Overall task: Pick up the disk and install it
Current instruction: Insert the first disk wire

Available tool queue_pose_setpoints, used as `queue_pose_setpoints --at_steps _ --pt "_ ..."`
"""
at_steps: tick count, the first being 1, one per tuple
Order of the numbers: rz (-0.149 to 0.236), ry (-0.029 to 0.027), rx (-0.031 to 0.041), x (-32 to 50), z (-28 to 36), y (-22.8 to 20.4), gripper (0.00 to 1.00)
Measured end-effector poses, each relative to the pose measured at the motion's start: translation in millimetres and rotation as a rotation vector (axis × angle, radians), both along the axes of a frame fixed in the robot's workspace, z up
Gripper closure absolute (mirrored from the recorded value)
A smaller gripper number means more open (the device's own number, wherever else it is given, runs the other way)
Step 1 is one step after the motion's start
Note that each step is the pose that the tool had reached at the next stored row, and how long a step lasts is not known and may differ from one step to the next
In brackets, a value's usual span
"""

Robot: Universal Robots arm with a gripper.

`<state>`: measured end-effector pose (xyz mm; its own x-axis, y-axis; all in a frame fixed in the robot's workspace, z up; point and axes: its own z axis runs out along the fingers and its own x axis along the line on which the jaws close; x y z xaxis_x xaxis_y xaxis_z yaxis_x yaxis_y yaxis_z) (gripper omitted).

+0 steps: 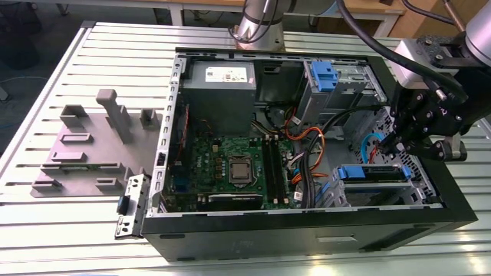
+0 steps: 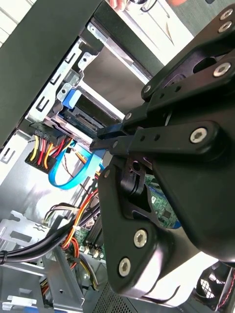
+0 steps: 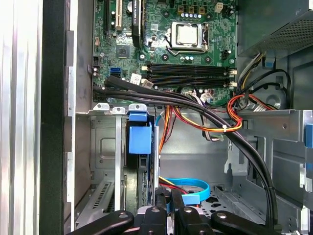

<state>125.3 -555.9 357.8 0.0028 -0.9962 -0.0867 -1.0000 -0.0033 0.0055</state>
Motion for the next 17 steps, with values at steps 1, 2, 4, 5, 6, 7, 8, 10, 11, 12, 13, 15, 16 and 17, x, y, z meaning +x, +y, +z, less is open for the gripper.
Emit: queue_pose_setpoints --at_steps 1,2,4,5,6,7,8,10,11,12,13,15,16,17 --pt "0.000 0.0000 0.0007 0.0 0.0 0.0 0.84" --pt "0.000 0.0000 0.0007 0.0 0.0 0.0 0.84" --pt "0.000 0.0000 0.0007 0.0 0.0 0.0 0.84" --pt "0.000 0.0000 0.0008 0.0 -0.1 0.0 0.84" --pt "0.000 0.0000 0.0007 0.0 -0.2 -0.1 0.84" --pt "0.000 0.0000 0.0009 0.0 -0.5 -0.3 0.84" --pt "0.000 0.0000 0.0012 0.0 -0.9 -0.7 0.84" --pt "0.000 0.0000 0.0022 0.0 -2.3 -1.8 0.84" --pt "0.000 0.0000 0.0026 0.0 -3.0 -2.3 0.84" --pt "0.000 0.0000 0.0027 0.0 -3.9 -2.8 0.84" --pt "0.000 0.0000 0.0025 0.0 -4.7 -3.7 0.84" --pt "0.000 -0.0006 0.0032 -0.3 -6.3 -5.7 0.84" --pt "0.001 -0.0010 0.0035 -0.5 -6.7 -6.7 0.84" --pt "0.001 -0.0014 0.0037 -0.7 -7.0 -7.7 0.84"
